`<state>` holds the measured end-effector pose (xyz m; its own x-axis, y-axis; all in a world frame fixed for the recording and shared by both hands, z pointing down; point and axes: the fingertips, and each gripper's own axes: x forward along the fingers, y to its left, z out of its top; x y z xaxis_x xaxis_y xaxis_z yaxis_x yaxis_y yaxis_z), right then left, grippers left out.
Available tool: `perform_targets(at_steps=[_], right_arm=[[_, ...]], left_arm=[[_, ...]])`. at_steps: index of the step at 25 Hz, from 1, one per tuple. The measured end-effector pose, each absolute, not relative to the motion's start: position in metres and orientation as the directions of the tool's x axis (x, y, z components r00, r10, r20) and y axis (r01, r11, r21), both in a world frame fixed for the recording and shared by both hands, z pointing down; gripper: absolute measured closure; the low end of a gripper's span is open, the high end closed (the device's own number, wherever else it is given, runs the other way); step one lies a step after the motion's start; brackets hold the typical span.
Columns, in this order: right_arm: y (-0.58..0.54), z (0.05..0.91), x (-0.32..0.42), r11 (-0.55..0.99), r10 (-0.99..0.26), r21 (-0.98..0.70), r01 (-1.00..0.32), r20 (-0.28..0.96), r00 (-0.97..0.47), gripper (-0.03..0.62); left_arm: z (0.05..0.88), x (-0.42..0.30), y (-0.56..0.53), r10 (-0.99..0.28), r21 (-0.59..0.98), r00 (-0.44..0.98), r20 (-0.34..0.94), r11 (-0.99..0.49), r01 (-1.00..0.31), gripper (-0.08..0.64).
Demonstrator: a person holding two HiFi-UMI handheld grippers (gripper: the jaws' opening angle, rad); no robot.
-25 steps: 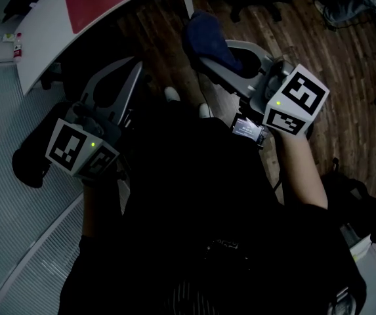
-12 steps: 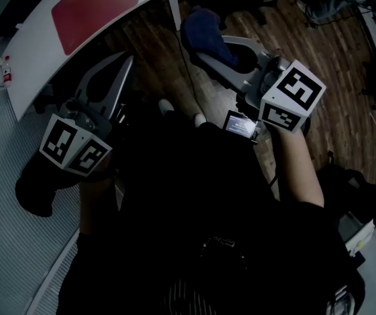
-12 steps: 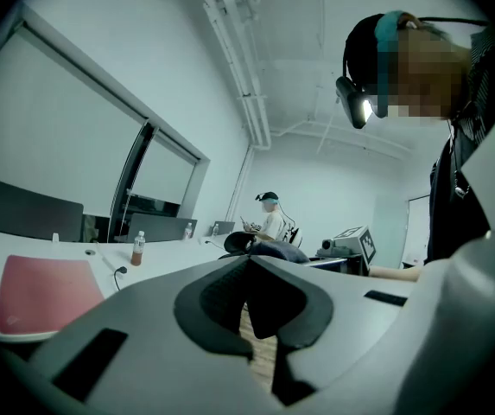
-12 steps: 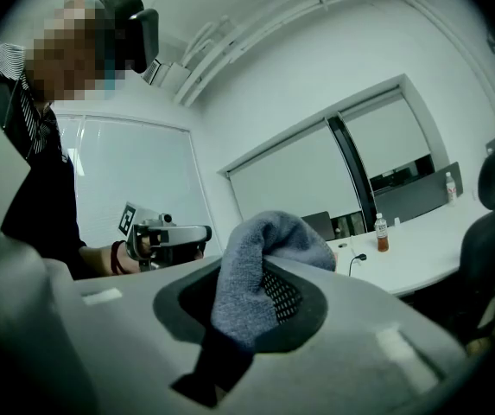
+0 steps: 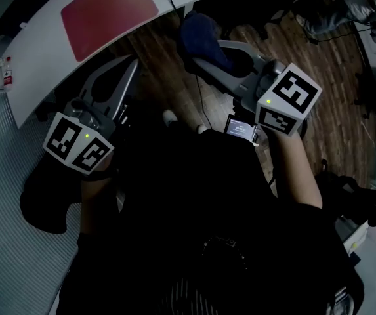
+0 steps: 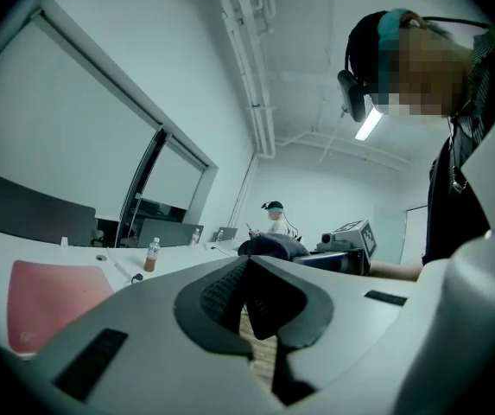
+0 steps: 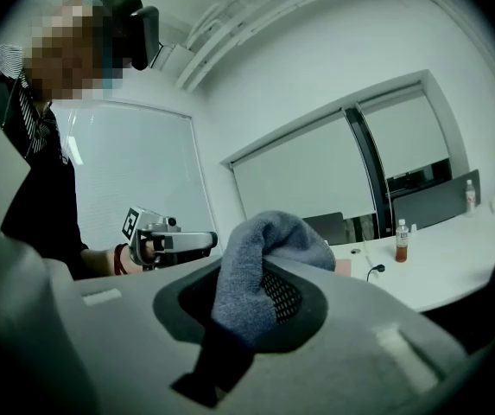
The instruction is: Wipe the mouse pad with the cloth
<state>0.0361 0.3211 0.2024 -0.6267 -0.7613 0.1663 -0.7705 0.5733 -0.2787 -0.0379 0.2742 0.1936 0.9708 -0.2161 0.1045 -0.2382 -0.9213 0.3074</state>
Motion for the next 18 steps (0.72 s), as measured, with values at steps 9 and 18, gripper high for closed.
perform_targets(at_steps=[9,18], right_arm=[[0.278,0.199,-0.009,0.573,-0.756,-0.247,-0.781,0.209,-0.621,0.528],[0.215,0.196,-0.07,0.599,-0.726,-0.226,-0.768,0.251,-0.64,0.528]], left_arm=[[0.197,-0.086,0.235,-0.223,0.315,0.972,0.073,-0.92,-0.234,0.552],[0.225,-0.152,0.17,-0.268,0.337,0.958,0.1,-0.897,-0.286,0.552]])
